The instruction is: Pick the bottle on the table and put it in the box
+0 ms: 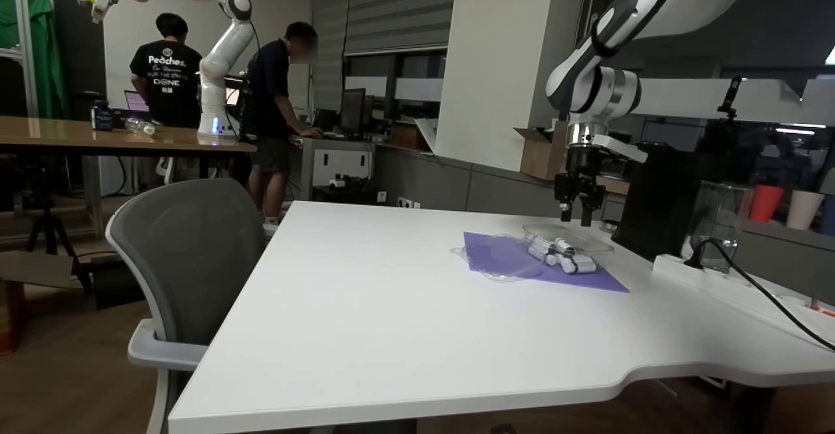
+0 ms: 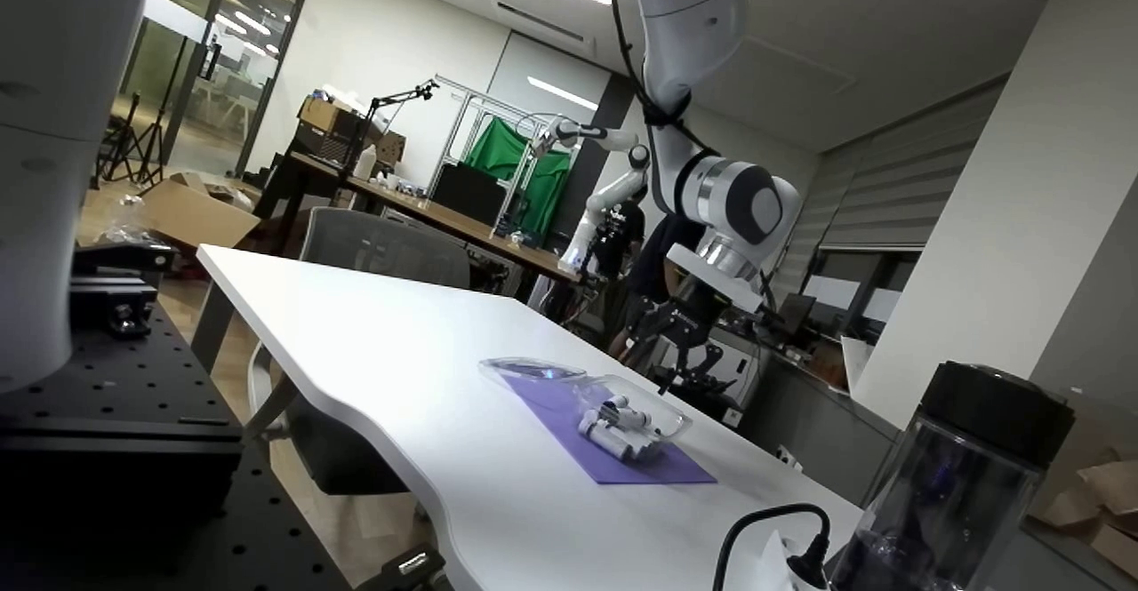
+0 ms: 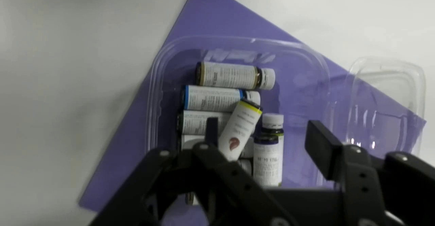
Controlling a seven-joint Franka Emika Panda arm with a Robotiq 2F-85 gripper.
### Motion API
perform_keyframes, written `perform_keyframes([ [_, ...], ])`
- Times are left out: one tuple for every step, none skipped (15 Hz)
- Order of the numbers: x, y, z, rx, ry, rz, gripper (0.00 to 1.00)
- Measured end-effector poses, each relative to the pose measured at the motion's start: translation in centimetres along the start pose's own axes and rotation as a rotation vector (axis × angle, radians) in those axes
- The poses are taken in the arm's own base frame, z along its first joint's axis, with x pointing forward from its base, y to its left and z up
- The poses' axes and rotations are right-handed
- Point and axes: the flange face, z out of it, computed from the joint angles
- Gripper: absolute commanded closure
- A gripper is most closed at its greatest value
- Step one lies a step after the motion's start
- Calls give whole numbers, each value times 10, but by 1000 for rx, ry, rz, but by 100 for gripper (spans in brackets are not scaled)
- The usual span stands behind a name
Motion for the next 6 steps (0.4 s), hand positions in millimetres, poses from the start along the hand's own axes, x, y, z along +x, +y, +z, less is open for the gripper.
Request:
perform_keyframes([
  [3,-5,-5,-22,45,-8,0],
  [7,-10,-10,-49,93,-18,0],
  [11,-18,-16,-79,140,-31,0],
  [13,-27,-23,-109,181,-47,0],
  [14,-34,-28,-117,190,-58,0],
  [15,-36,-28,-116,188,-62,0],
])
